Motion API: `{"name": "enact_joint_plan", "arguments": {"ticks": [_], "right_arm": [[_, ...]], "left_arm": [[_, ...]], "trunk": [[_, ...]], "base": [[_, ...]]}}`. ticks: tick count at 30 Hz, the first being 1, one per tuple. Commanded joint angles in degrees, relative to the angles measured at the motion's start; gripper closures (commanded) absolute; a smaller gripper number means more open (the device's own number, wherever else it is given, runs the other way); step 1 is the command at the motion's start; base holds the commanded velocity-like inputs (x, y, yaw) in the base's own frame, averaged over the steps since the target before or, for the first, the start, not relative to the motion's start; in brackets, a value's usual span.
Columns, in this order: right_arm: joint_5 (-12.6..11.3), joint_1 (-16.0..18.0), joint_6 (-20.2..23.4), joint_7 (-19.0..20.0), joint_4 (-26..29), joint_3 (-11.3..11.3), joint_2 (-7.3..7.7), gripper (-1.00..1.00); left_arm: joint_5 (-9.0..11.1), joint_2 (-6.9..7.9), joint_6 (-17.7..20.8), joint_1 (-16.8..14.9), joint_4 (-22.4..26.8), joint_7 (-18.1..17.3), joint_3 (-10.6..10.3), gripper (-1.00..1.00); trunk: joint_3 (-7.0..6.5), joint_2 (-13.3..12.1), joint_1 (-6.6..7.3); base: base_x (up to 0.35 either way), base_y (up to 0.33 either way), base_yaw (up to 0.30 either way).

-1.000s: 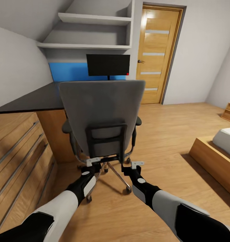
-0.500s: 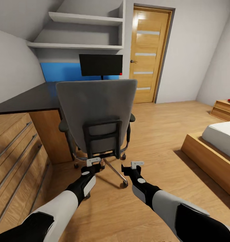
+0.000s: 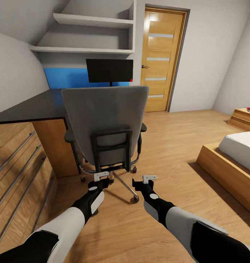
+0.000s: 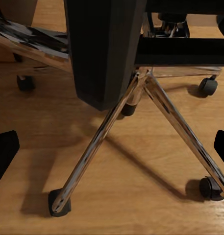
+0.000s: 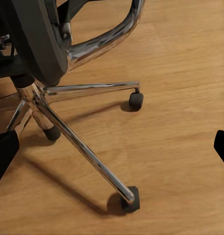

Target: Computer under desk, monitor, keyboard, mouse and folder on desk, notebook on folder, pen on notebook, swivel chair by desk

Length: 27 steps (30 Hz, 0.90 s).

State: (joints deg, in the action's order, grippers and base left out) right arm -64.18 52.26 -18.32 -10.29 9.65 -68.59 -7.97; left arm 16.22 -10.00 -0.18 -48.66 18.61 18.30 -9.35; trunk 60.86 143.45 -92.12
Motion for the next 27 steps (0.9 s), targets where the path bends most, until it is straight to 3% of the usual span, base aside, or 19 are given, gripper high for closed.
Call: {"name": "enact_joint_plan", "arguments": {"ticks": [1, 8, 20, 27], "right_arm": [[-0.3, 0.0, -0.1, -0.3, 0.0, -0.5, 0.02, -1.00], [-0.3, 0.0, -0.3, -0.3, -0.1, -0.4, 0.14, -1.00], [-0.5, 0.0, -0.4, -0.6, -0.2, 0.0, 0.28, -1.00], [-0.6, 0.0, -0.3, -0.7, -0.4, 0.2, 0.61, -1.00]], "left_arm": [[0.4, 0.02, 0.0, 0.0, 0.0, 0.3, -0.3, -1.00], [0.5, 0.44, 0.0, 0.0, -0.1, 0.4, -0.2, -1.00], [0.5, 1.73, -0.1, 0.0, -2.1, 0.7, -0.1, -1.00], [1.1, 4.65, -0.1, 0.0, -2.5, 0.8, 0.2, -1.00]], "trunk": [[0.05, 0.0, 0.01], [0.05, 0.0, 0.01], [0.05, 0.0, 0.01], [0.05, 0.0, 0.01]], "base": [[-0.002, 0.000, 0.000], [-0.050, 0.044, 0.000], [-0.200, 0.190, 0.000], [-0.052, 0.054, 0.000]]}}
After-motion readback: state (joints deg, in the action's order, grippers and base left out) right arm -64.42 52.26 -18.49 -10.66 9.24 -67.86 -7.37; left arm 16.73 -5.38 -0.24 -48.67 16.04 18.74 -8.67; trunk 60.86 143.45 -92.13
